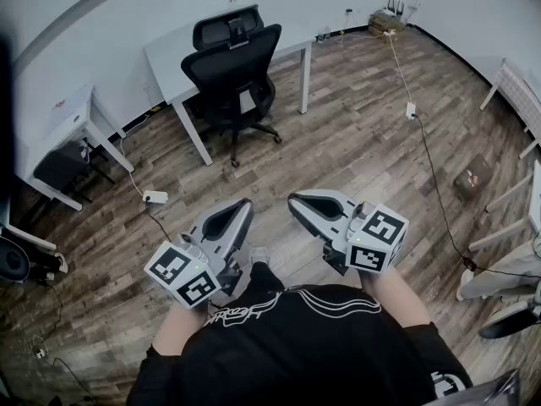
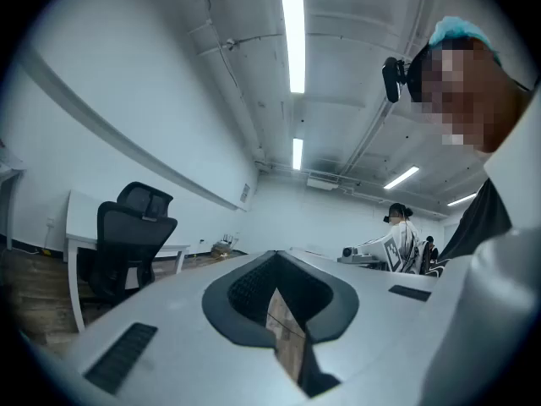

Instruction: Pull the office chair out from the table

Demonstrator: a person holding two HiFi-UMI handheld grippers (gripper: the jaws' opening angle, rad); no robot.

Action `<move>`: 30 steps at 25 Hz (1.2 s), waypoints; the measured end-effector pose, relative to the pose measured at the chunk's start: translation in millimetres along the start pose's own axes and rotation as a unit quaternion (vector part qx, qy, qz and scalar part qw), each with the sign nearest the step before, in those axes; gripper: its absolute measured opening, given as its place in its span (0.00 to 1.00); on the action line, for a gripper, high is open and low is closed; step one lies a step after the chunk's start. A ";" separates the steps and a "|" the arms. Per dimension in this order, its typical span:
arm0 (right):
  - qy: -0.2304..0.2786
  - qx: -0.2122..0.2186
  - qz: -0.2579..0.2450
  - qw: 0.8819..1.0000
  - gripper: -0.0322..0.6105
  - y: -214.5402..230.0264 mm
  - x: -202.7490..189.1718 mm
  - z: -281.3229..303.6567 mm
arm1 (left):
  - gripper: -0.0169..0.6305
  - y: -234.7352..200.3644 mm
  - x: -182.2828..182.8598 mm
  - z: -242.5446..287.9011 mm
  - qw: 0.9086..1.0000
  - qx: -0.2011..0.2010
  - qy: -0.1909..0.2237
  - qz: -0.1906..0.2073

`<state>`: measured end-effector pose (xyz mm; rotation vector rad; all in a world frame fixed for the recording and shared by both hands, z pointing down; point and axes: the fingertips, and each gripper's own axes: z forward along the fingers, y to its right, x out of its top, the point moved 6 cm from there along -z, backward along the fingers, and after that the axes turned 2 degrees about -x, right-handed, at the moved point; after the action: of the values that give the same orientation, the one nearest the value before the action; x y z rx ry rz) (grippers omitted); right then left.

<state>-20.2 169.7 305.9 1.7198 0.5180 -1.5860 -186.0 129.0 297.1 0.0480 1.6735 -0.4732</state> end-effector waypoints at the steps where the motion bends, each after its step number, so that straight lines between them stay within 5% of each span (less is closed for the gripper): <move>1: 0.000 -0.002 -0.002 1.000 0.11 0.4 -0.6 0.4 | 0.04 -1.0 0.2 0.6 1.000 -0.001 -0.001 0.003; 16: -0.010 -0.051 0.029 0.998 0.11 65.1 -9.2 35.0 | 0.04 -72.5 -14.6 48.4 0.998 -0.027 -0.049 -0.008; 30: -0.055 -0.068 0.042 0.995 0.11 204.0 2.9 203.4 | 0.04 -288.5 8.7 97.0 0.997 0.005 -0.079 -0.012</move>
<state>-11.0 -113.7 356.9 1.5231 0.4813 -1.5402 -182.5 -168.6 361.2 -0.0032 1.5172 -0.4915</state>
